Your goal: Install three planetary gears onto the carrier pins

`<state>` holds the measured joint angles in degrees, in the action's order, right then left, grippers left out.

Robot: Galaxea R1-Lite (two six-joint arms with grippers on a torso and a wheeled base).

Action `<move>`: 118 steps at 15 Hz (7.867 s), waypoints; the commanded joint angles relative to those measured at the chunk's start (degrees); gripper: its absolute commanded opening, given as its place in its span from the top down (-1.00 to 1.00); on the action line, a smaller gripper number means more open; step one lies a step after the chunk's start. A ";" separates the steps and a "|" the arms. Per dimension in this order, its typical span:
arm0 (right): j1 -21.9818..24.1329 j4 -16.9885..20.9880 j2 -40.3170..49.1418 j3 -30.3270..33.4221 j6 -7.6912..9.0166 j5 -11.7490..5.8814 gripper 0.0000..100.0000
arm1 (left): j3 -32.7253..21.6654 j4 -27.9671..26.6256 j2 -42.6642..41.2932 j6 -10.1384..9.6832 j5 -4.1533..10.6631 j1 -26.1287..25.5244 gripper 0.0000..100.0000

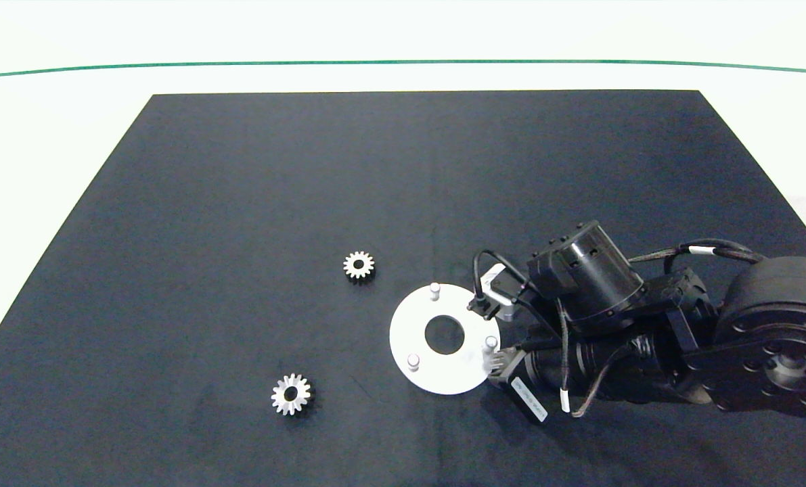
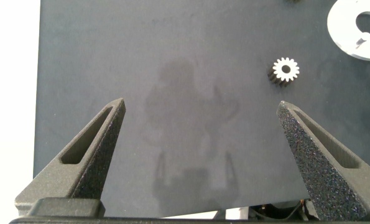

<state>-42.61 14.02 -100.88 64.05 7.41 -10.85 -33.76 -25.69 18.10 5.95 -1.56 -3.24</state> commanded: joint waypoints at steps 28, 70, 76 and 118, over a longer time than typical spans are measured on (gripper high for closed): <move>-1.87 15.60 -2.13 17.34 0.59 -0.58 0.62 | 0.09 -0.15 0.18 0.03 -0.02 -0.10 -1.00; 11.84 17.80 59.83 -11.49 -1.87 -14.11 -1.00 | 10.11 10.39 3.34 0.38 -0.29 -0.10 -1.00; 24.15 33.79 84.79 -11.75 2.52 -14.02 -1.00 | 20.31 13.73 5.80 11.72 -0.99 -4.84 -1.00; 28.19 25.18 88.13 -25.03 -0.29 -9.98 -1.00 | 15.56 63.30 67.68 10.31 8.94 -34.99 -0.79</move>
<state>-14.32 39.00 -12.73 38.97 7.07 -20.70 -18.32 37.40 85.61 16.18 7.30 -38.34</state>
